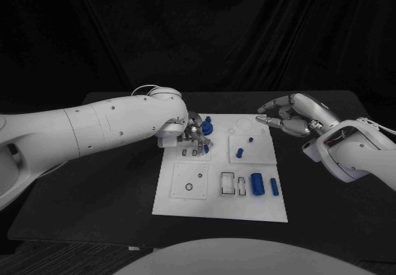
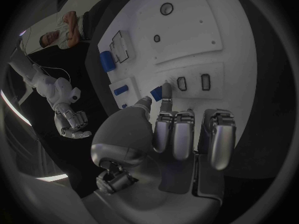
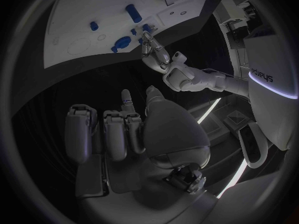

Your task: Assemble the parts on the task board

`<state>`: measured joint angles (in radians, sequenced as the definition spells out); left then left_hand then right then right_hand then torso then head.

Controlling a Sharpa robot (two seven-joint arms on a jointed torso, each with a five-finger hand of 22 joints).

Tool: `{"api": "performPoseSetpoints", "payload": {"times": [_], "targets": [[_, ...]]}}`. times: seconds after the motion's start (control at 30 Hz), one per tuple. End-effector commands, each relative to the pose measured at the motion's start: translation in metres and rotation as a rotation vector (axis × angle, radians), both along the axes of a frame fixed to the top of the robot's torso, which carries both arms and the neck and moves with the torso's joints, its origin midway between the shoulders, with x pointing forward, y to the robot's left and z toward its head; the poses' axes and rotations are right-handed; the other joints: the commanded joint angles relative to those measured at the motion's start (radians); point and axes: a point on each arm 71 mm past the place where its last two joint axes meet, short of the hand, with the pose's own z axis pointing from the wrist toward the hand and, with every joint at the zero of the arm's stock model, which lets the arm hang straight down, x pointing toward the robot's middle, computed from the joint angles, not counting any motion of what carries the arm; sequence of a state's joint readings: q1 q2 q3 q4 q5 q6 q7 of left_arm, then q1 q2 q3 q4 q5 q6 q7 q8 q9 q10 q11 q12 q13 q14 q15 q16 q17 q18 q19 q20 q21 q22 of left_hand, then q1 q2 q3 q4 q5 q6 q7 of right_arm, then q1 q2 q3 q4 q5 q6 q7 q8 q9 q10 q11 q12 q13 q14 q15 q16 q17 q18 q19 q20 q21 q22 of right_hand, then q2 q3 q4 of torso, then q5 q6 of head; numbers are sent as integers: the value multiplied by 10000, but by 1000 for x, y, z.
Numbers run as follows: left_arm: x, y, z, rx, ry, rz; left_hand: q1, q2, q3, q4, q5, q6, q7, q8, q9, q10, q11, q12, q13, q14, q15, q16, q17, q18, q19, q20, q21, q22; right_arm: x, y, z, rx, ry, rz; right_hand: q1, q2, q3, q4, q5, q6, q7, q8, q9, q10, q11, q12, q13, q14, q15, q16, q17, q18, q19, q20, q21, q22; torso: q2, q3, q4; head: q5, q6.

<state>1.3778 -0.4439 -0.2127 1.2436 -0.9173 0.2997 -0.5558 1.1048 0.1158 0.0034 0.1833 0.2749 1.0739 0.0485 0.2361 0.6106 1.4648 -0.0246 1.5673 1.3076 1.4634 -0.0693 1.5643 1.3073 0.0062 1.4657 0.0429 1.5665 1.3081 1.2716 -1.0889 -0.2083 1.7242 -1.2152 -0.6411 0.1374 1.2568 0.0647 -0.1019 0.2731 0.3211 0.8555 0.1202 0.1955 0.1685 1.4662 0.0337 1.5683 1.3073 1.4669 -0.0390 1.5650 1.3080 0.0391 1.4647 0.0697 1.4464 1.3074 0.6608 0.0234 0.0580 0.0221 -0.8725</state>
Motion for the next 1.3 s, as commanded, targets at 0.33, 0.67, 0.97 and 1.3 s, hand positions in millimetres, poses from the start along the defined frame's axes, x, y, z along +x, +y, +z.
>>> {"api": "performPoseSetpoints", "payload": {"times": [0.33,0.67,0.97,1.3], "targets": [[-1,-5,-4,-92,282,-273,116,-47,102,-44,-81,51,-4,-56,25,1060,49,35,2632,1074,50,65,2635,-62,1051,68,43,2627,0,-1,-4,-64,182,-126,128,20,-19,-13,61,41,12,54,-13,1046,41,25,2635,1007,71,-36,2491,-61,459,52,-66,2200,-3,2,0,-20,-2],[-1,-8,-8,-72,367,-326,95,-76,109,-48,-124,61,0,-68,32,1060,49,35,2632,1074,48,65,2635,-62,1051,66,43,2627,1,-2,-5,-79,188,-162,102,48,-43,34,38,64,21,62,-16,1046,53,25,2635,1006,82,-37,2489,-58,453,61,-76,2196,-2,1,-1,-12,-2],[-2,-8,-10,-4,447,-343,212,-87,379,-228,87,89,-30,-159,65,1060,23,35,2632,1074,26,65,2635,-62,1051,49,43,2627,1,-3,-5,-99,229,-192,31,116,-82,123,32,83,28,65,-27,1046,65,25,2635,1003,95,-44,2478,-56,446,75,-87,2192,-3,-2,-1,-14,-2],[-2,-9,-10,-45,469,-386,345,-241,806,-565,459,102,-48,-300,112,1060,3,35,2632,1074,4,65,2635,-62,1051,24,43,2627,2,-3,-6,-119,290,-226,13,177,-84,144,71,90,31,65,-34,1046,70,25,2635,1001,101,-51,2468,-51,437,82,-104,2186,-1,0,-1,1,-2]]}}
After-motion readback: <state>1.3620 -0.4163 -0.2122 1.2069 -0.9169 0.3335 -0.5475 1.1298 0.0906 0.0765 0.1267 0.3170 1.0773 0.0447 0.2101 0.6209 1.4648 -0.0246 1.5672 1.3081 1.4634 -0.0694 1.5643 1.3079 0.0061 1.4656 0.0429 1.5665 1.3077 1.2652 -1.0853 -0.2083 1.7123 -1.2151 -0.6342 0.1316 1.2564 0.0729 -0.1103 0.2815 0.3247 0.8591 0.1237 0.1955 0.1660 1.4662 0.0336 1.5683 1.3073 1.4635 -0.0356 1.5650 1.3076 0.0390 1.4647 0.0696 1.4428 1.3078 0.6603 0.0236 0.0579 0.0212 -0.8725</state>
